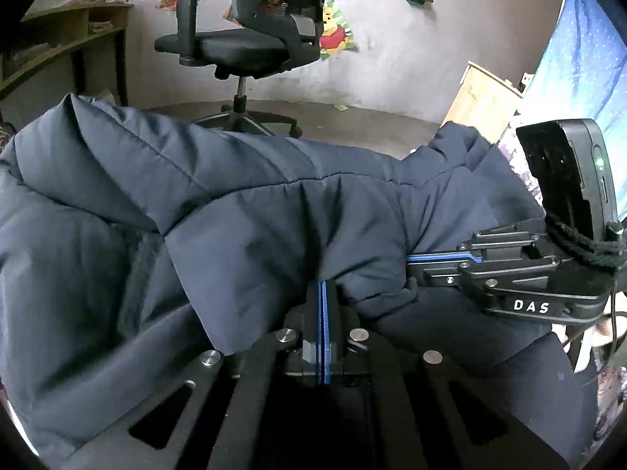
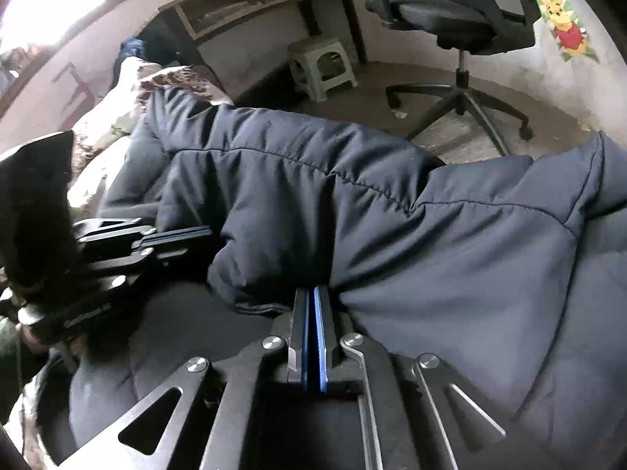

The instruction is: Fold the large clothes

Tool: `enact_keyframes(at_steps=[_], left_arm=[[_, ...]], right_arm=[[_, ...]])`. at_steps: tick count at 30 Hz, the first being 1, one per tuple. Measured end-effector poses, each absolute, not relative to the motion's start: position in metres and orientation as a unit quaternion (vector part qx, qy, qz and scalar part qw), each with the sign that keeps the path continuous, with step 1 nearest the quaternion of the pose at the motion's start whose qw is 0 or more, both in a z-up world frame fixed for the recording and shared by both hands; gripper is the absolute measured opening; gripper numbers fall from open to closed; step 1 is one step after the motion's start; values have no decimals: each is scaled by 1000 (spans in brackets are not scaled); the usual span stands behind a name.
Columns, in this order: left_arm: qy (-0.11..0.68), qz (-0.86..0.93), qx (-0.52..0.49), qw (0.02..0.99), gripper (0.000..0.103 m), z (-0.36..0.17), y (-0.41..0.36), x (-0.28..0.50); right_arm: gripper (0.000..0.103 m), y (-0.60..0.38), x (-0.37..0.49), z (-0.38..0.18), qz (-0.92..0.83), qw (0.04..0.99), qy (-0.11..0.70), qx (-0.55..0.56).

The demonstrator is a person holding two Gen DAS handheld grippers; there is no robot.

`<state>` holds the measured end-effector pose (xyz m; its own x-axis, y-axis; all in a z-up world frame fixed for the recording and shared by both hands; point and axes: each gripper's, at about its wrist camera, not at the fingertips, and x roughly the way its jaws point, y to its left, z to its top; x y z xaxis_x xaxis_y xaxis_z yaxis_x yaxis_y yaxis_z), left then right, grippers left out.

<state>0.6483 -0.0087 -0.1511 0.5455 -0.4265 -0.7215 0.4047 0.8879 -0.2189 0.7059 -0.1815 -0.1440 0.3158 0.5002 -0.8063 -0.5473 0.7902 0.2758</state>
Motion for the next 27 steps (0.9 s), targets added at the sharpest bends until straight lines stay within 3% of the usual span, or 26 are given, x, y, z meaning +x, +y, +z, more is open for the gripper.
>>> enact_keyframes(at_steps=[5,11,17,23,25,27], left_arm=[[410,-229,-16,883,2,-156,-9,647],[407,-239,-61,879,2,-152,5,643],[416,-218,-46,882,2,-139,3,641],[418,-188,-35,888,2,-128,-6,640],[421,-178,-34,889,2,-127,-9,641],[425,-167,-35,889,3,-125,-12,641]], right_arm=[[2,-189,712,-155,317,814,486,20],[2,-186,695,-142,292,839,459,-6],[4,-203,682,-124,271,854,444,4],[26,-212,674,-110,246,871,425,-1],[37,-214,669,-106,238,875,421,-8],[57,-217,664,-102,228,883,411,-16]])
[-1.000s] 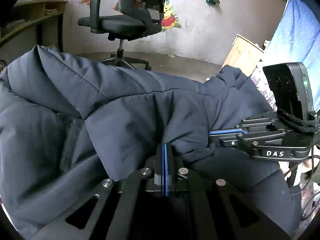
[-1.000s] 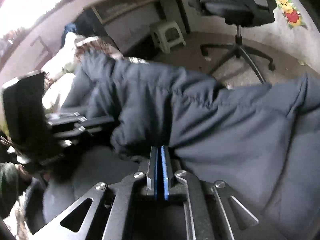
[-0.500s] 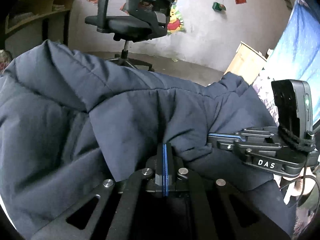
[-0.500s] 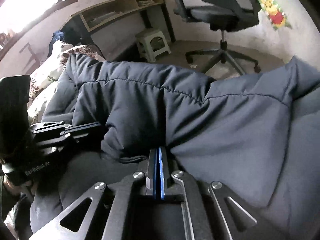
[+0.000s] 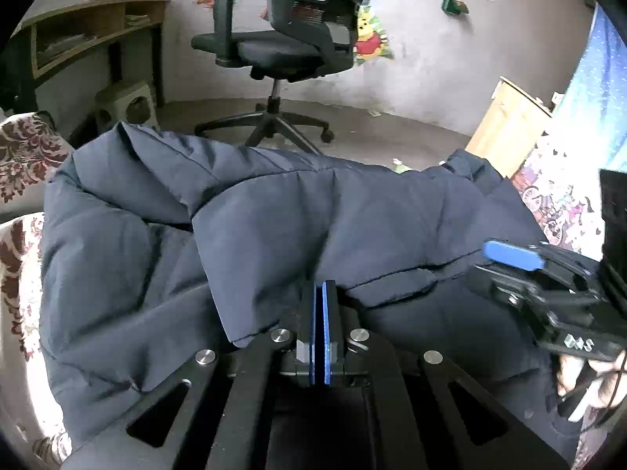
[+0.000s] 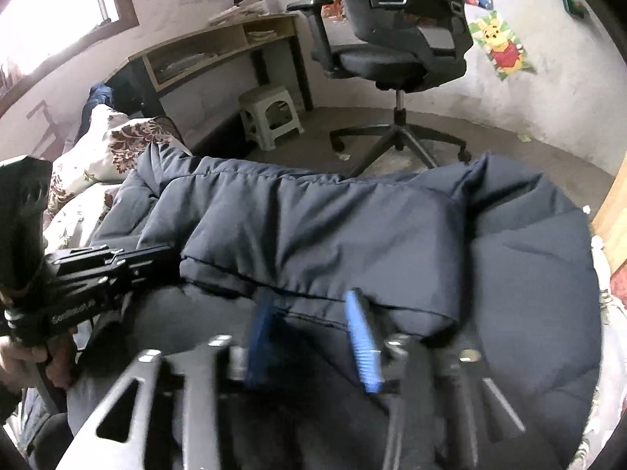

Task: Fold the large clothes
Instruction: 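Lay the hem onto the jacket and open both grippers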

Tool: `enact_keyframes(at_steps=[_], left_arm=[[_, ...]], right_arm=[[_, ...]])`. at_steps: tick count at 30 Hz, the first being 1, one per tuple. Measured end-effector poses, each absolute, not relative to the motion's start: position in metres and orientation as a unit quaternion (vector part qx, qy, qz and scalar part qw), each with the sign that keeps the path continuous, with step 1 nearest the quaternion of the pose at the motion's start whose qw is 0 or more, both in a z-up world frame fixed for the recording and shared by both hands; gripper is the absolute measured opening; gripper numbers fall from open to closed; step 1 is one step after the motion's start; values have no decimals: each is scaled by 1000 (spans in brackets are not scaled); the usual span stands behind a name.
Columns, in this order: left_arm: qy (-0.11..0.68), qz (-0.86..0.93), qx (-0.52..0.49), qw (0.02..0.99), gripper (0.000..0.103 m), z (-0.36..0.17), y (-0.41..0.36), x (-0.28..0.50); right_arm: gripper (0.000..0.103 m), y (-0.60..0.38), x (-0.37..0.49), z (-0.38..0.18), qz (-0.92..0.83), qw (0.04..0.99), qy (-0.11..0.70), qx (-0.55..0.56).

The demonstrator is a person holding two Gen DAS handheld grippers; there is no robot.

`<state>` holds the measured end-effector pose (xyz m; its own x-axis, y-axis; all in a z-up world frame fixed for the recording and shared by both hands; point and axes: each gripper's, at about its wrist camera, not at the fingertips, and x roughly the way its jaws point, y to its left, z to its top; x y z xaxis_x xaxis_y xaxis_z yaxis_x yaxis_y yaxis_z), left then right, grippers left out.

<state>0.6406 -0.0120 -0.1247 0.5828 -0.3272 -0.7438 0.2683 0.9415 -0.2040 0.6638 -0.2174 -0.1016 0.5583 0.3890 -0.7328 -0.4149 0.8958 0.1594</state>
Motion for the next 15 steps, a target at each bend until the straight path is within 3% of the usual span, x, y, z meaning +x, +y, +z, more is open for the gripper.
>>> enact_keyframes(at_steps=[2,6,10,15], left_arm=[[423,-160,-37,891,11,-120,-16,640],[399,-156,-56,902,53,-105,-16,628],[376,-139,-57,915,59,-89,-12,615],[351,-117,-72,926,81,-69,1,593]], right_arm=[[60,-222,659,-97,224,886,405,-13],[70,-232,651,-86,205,895,395,-10],[76,-244,642,-74,185,907,378,2],[93,-257,628,-61,167,918,359,25]])
